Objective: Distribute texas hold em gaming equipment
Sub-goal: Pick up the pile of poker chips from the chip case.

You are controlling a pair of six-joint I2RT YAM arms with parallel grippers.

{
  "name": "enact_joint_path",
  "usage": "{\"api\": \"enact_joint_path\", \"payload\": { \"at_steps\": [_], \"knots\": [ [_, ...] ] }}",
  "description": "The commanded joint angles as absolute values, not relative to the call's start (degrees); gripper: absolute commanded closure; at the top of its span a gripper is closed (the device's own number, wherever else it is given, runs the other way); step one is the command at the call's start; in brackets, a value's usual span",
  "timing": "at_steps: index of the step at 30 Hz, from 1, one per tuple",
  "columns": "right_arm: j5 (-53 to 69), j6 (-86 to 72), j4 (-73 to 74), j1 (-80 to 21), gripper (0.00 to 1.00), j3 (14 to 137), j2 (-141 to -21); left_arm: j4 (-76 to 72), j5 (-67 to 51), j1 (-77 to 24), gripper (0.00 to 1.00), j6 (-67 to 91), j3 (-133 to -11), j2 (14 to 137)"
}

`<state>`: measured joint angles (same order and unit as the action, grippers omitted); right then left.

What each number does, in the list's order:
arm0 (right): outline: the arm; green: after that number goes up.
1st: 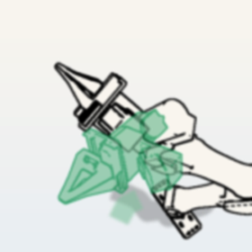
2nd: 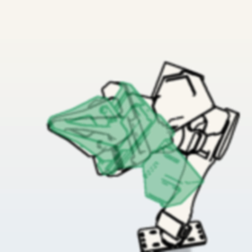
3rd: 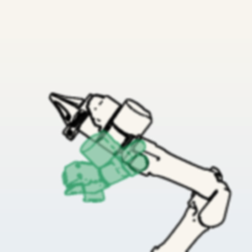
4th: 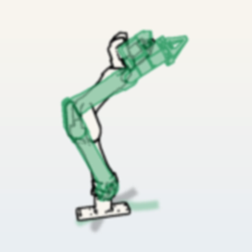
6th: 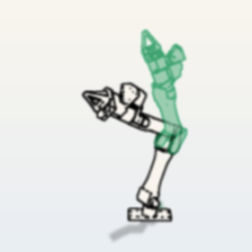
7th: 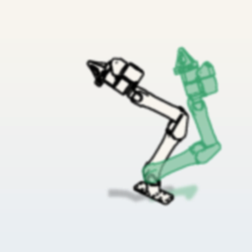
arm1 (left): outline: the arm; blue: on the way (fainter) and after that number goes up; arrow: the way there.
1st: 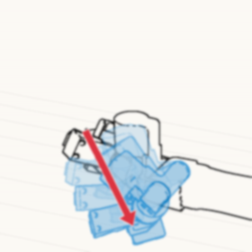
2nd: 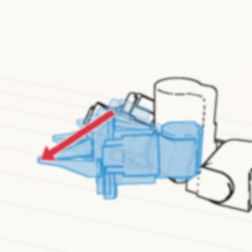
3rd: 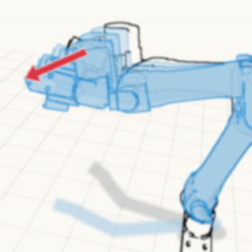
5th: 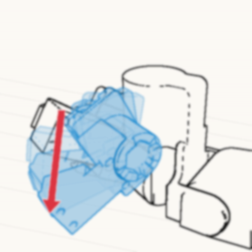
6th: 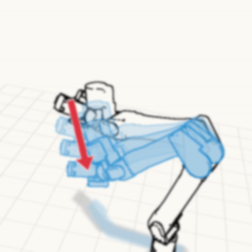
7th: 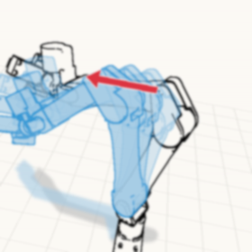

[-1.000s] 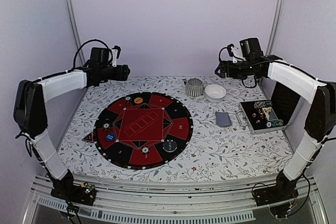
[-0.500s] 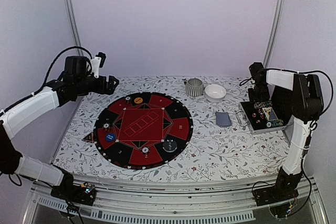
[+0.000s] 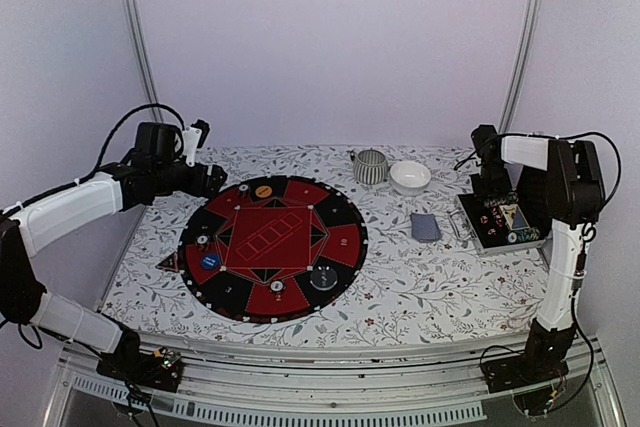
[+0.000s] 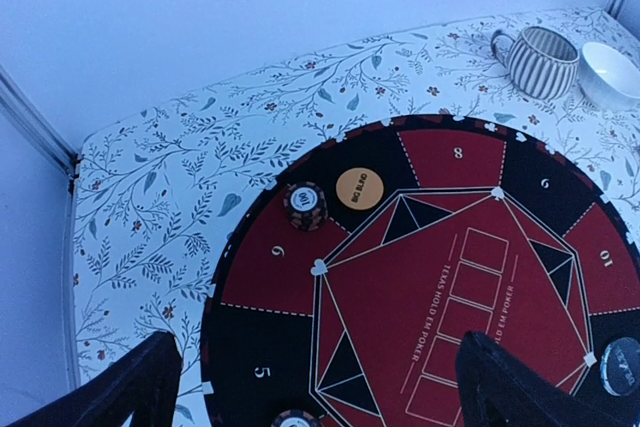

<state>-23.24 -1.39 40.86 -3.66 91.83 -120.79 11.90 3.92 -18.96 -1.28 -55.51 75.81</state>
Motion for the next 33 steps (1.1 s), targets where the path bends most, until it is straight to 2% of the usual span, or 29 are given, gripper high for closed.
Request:
{"api": "enact_joint_path", "payload": {
  "at_steps": [1,9,17,33],
  "knots": [
    [-26.00,-0.62,40.68,-3.20,0.59,94.26,-123.48,10.16,4.78,-19.40,0.02,-2.59,-54.73,75.33],
    [-25.46,2.13,40.93,-2.99,0.62,96.11,-125.76,10.20,3.94,-19.34,0.02,-2.70,-54.75,75.86],
    [-20.49,1.06,40.33,-4.04,0.71,93.44,-123.84,10.49,3.81,-19.40,0.02,-2.83,-54.80,76.32],
    [-22.71,0.35,39.75,-5.43,0.70,91.17,-122.34,11.15,1.95,-19.26,0.02,-2.77,-54.98,77.12]
  ]
}}
